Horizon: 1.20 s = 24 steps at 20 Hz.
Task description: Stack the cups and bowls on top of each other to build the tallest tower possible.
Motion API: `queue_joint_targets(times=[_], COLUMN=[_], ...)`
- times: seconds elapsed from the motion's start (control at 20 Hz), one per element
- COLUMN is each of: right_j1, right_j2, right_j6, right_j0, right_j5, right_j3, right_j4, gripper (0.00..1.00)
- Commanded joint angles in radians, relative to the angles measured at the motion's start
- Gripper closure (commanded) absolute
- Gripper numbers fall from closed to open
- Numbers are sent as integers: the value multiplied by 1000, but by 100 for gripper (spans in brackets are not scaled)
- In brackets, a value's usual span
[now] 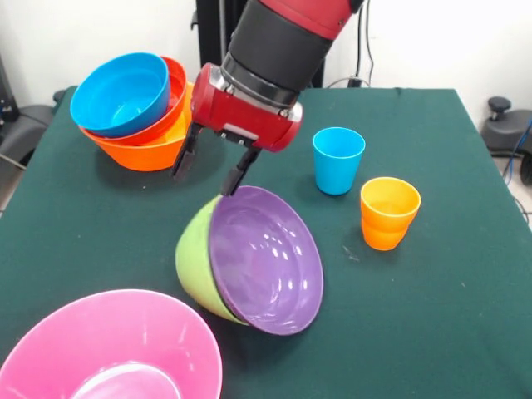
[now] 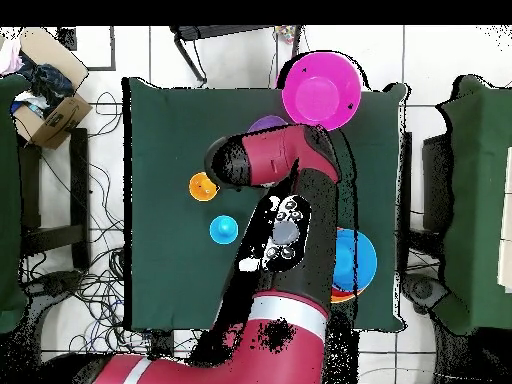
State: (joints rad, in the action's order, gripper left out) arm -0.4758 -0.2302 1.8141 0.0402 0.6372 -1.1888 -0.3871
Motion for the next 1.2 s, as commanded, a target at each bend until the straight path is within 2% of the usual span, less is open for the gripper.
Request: queue_joint_targets(times=[0.05, 1.2], right_j1=[-15, 106], right_j2=[57, 50], right_j6=[44, 147], right_j0=[-2, 2], right_j5=[120, -48], right_j3=[-21, -21], right_j4=[33, 23], gripper=[0, 0])
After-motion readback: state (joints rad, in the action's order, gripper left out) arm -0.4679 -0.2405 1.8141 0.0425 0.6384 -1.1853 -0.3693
